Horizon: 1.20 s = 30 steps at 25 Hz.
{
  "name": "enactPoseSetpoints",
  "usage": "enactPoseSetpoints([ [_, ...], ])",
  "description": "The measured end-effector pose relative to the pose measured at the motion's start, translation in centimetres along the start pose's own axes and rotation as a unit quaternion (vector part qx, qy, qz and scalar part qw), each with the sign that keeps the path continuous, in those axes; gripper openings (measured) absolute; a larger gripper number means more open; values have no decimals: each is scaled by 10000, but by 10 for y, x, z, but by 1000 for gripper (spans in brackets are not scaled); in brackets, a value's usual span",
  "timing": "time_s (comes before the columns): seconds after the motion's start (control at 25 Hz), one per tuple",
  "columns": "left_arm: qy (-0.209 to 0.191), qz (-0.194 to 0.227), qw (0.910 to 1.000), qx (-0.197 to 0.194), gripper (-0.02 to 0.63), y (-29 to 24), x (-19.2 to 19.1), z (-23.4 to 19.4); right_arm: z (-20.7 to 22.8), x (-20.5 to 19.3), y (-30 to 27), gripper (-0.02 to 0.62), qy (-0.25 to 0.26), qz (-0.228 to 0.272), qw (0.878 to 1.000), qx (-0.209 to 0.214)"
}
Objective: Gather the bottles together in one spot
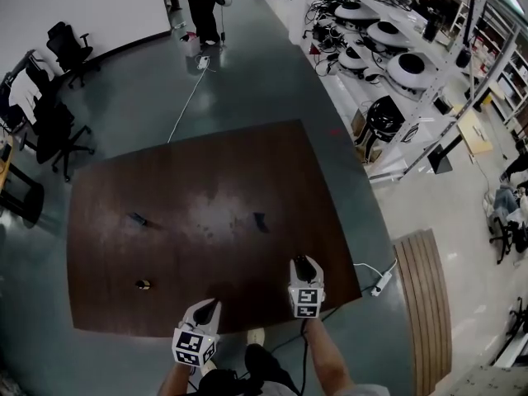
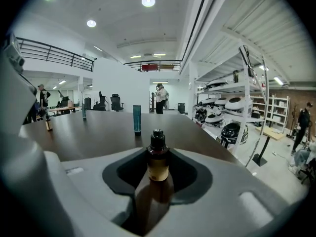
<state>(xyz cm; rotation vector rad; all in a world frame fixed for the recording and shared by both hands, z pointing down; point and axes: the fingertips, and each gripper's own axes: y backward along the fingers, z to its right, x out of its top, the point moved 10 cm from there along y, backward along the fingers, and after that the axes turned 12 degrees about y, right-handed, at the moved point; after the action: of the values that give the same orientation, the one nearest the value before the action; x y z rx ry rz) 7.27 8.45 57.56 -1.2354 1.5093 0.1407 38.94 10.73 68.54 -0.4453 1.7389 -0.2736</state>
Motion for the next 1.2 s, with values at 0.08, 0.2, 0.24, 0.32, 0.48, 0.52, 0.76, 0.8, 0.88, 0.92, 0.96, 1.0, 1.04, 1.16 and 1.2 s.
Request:
enactPoseSetpoints([
  [0.08,-2,24,10000,12,0,3,0,1,-1,6,4,132,26,95,9999,58],
  [0.2,21,52,10000,42,0,9,-1,4,-4,14,12,132,-18,192,9997,165],
  [0.24,33,75,10000,56,0,10,-2,5,-6,16,14,132,-22,238,9995,212],
  [0.32,60,140,9999,83,0,12,-4,6,-11,21,19,132,28,333,9989,332],
  [0.48,111,288,9994,143,0,21,-6,6,-28,35,31,132,162,542,9967,582],
  [0.52,123,315,9993,162,0,24,-6,5,-33,39,34,132,188,594,9960,646],
  [0.76,242,448,9981,334,0,41,-13,-1,-68,66,52,132,405,961,9874,1189],
  [0.8,259,477,9979,353,0,42,-14,-3,-74,70,54,132,440,1012,9856,1283],
  [0.88,284,527,9974,396,0,45,-14,-6,-86,76,56,132,474,1100,9818,1472],
  [0.92,298,546,9972,421,0,47,-14,-9,-93,80,57,132,492,1141,9798,1564],
  [0.96,315,561,9969,445,0,49,-15,-11,-100,83,57,132,513,1178,9778,1655],
  [1.0,331,575,9967,470,0,52,-16,-14,-108,85,58,132,538,1209,9757,1746],
  [1.04,346,594,9964,494,0,55,-16,-17,-117,87,59,132,566,1237,9735,1840],
  [1.16,405,673,9952,577,0,67,-16,-28,-143,95,59,132,661,1295,9665,2116],
  [1.2,433,701,9947,611,0,71,-15,-33,-152,99,58,132,693,1306,9641,2208],
])
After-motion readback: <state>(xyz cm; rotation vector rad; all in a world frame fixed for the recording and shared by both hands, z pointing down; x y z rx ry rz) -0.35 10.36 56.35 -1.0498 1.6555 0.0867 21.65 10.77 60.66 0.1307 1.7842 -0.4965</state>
